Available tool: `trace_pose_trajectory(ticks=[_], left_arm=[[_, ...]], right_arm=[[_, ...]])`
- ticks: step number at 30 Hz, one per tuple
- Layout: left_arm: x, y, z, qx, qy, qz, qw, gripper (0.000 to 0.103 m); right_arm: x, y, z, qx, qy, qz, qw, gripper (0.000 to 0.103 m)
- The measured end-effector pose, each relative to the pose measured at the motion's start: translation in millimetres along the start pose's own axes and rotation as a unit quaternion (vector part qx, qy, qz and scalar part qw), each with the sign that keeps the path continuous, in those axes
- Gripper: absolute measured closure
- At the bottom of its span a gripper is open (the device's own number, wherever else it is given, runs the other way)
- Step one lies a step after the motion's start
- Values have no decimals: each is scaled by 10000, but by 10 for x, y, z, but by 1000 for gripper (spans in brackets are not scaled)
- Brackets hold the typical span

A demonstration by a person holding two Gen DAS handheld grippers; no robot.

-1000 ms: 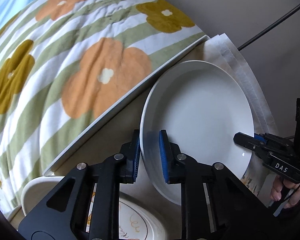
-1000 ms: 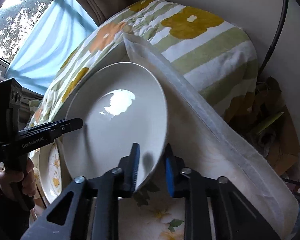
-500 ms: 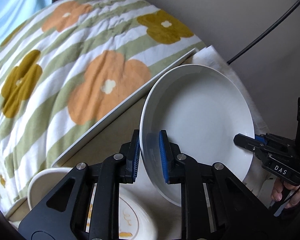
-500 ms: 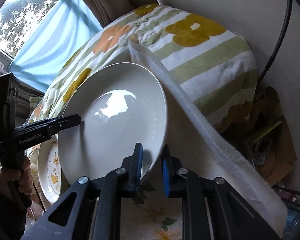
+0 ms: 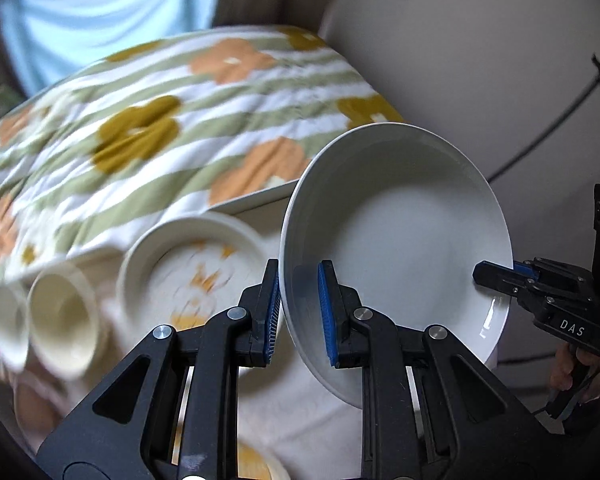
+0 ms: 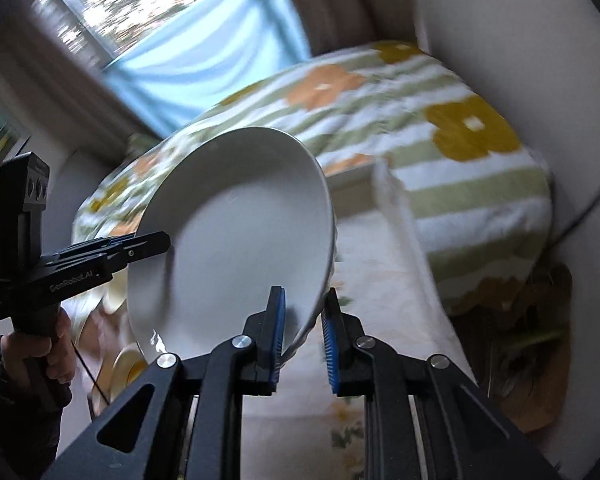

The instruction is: Organize plates and bowls

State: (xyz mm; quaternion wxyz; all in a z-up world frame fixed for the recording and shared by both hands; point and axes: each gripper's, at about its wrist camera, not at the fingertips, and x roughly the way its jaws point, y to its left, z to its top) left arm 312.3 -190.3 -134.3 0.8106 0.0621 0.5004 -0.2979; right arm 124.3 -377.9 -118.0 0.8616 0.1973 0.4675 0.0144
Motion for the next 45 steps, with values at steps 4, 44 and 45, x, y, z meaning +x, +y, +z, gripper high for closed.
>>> trace_pose_trajectory(ticks=[4, 44, 45], left_arm=[[-460, 202, -463, -531, -260, 421, 9974, 87], [-177, 1433, -2641, -1900, 497, 1438, 9699, 87], [-176, 1420, -2636, -1862, 495, 1476, 9701, 87]], right_arm=[[-32, 395, -122, -750, 206, 428, 9960, 86], [1262, 1847, -1392, -2331, 1412, -18, 9621, 87], [1267, 1845, -1391, -2333, 1407, -35, 9622, 87]])
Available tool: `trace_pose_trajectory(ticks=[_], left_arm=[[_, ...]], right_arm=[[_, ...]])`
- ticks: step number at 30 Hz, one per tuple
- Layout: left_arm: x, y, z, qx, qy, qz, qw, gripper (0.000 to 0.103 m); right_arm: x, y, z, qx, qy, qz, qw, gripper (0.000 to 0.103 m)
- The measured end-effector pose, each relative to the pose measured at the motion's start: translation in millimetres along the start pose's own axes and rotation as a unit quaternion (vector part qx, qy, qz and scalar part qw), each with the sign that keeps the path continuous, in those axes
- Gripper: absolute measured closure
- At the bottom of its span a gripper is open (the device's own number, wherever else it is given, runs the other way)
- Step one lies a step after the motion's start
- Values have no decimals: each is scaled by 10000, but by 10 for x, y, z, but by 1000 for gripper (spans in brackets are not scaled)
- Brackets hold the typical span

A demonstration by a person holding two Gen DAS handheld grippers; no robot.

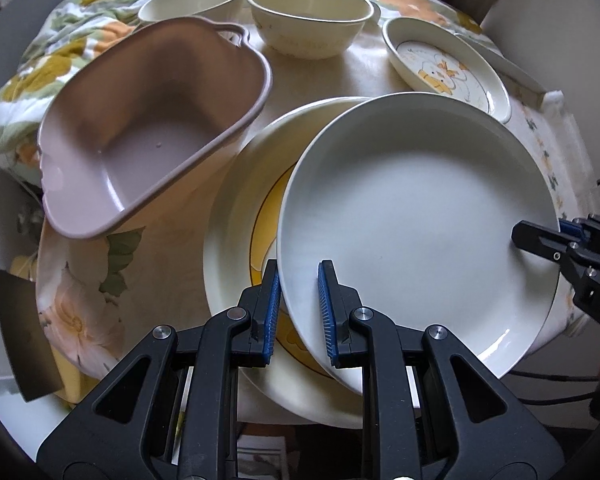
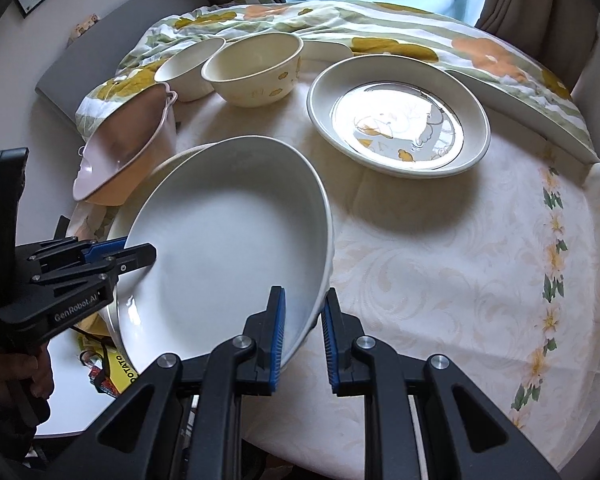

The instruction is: Organize plates and bowls

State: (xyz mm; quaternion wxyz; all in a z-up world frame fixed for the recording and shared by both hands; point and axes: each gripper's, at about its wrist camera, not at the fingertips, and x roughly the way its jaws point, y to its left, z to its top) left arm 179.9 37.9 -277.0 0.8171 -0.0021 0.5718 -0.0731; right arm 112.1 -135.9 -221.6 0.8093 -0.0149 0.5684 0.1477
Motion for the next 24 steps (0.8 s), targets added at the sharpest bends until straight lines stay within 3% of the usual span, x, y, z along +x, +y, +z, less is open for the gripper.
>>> trace_pose_trajectory(ticks=[7, 15, 24], left_arm=[[-8, -147, -3, 363, -144, 499, 9980, 86], [-48, -270, -99, 850, -395, 1209, 9882, 86], [-53, -301, -129, 1026, -474, 1592, 9808, 86]], right_arm=[[41, 9, -8, -33, 14, -89, 10000, 87], [102, 72, -5, -176, -16, -265, 9995, 87], [136, 258, -30, -746, -87, -767, 9942, 87]])
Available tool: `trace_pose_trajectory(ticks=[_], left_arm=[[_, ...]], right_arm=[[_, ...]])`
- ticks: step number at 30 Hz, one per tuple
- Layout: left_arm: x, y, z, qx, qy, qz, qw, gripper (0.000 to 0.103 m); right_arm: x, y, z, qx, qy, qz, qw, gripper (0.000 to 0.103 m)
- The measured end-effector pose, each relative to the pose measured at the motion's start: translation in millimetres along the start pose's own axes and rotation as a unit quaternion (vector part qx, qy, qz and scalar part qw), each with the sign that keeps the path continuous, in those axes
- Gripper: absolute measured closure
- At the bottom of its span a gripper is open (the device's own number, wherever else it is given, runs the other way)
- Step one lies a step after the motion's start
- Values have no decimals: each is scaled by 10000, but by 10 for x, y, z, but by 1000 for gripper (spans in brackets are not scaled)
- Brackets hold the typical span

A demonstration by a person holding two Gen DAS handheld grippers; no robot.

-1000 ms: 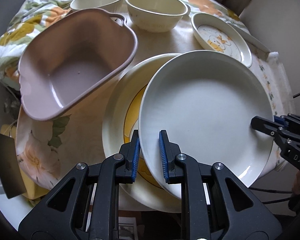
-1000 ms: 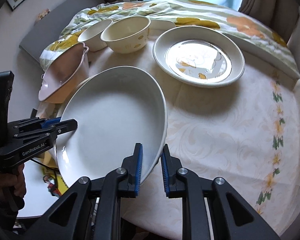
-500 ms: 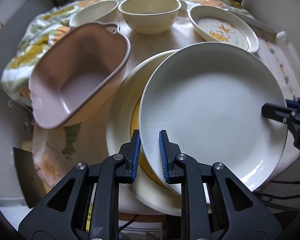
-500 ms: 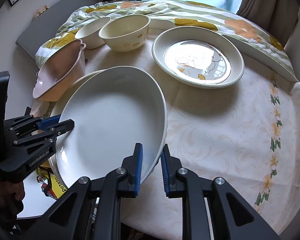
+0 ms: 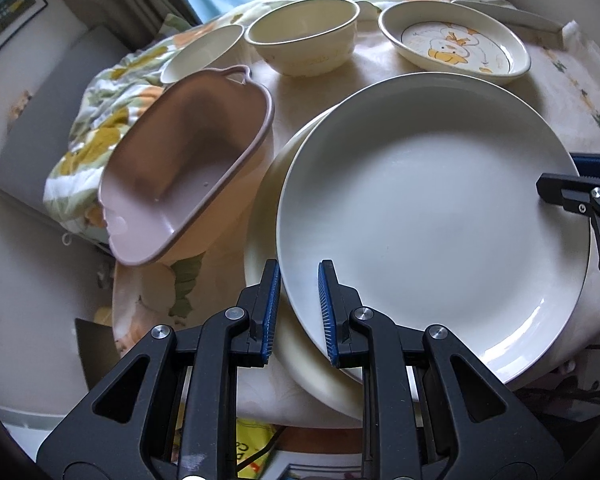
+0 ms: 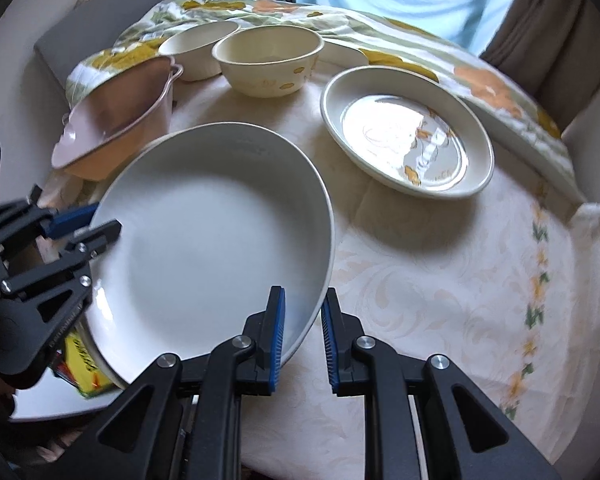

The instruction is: Organize plates and bowls

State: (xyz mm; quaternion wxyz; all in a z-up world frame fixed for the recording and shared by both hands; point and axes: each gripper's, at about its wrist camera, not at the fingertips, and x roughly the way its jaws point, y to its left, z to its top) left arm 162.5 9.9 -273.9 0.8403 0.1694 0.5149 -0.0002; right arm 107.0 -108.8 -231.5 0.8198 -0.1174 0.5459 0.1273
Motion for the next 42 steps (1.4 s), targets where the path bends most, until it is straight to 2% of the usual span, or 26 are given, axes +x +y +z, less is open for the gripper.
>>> trace_pose_trajectory(ticks=[18, 29, 38, 42], left_arm=[[-54, -93, -59, 236, -55, 501, 9984, 86], [-55, -38, -48, 62, -28, 387, 9992, 86], [-13, -122, -13, 243, 5, 696, 9973, 86], [-8, -94, 13, 244, 41, 647, 9976, 86]], right_arm=[[-9, 34, 0, -75, -15, -125, 9999, 86], [-14, 27, -4, -26, -46, -79, 10000, 86], [-33, -106, -47, 518, -225, 288, 9980, 86], [-60, -203, -97, 853, -276, 436, 9950, 86]])
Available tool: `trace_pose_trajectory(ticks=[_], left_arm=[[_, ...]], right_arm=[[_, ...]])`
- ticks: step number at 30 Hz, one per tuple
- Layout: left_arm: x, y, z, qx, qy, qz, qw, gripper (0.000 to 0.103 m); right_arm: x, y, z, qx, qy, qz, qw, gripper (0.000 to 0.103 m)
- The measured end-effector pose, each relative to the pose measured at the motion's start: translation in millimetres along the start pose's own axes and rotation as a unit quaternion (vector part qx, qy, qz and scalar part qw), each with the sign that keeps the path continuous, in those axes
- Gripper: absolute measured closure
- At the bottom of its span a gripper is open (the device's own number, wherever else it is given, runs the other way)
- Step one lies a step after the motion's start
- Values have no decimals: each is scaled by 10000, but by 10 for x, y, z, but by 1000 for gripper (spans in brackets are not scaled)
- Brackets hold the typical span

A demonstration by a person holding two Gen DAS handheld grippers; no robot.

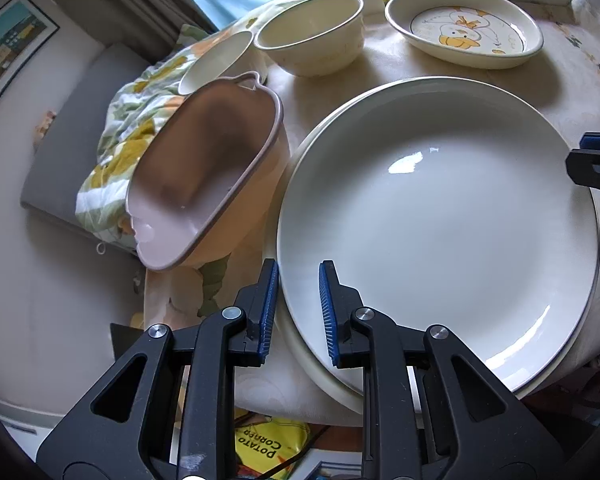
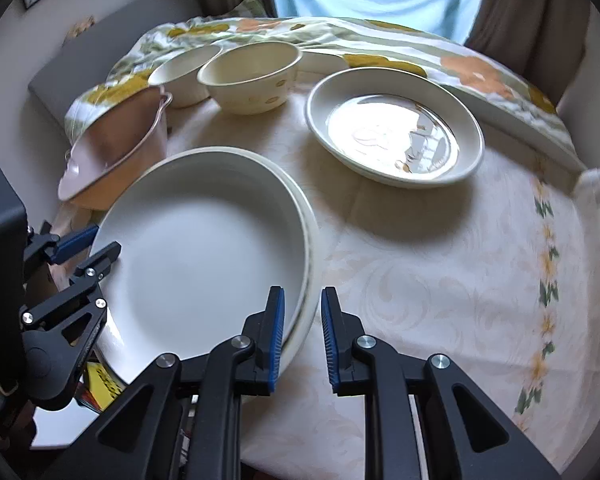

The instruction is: Organize plates and bowls

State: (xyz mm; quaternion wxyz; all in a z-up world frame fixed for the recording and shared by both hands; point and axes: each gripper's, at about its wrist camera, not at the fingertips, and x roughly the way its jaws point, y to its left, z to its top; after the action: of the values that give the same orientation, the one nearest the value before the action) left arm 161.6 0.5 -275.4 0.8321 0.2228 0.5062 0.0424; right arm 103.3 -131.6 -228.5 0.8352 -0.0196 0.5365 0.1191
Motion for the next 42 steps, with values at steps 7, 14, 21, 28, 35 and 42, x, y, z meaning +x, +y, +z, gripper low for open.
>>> trace_pose_trajectory(ticks=[7, 14, 21, 28, 35, 42], left_arm=[[-268, 196, 69, -195, -206, -281, 9992, 86], [-1140, 636, 506, -806, -1509, -1126, 9788, 86], [-1087, 555, 1058, -1144, -1472, -1955, 9628, 86], [-615, 189, 1412, -1475, -619, -2538, 9539, 85], [-49, -208, 1650, -1858, 229, -2483, 9504, 83], [305, -333, 1777, -2249, 523, -2204, 9477, 83]], right_arm=[[-298, -179, 24, 396, -285, 82, 9988, 72], [-923, -525, 213, 903, -1011, 104, 9907, 37], [-1346, -887, 506, 1227, -1664, 212, 9782, 12], [-1160, -1261, 730, 1092, -1668, 448, 9789, 1], [-624, -1725, 974, 871, -1187, 921, 9848, 1], [-61, -1930, 1223, 261, -746, 1203, 9896, 1]])
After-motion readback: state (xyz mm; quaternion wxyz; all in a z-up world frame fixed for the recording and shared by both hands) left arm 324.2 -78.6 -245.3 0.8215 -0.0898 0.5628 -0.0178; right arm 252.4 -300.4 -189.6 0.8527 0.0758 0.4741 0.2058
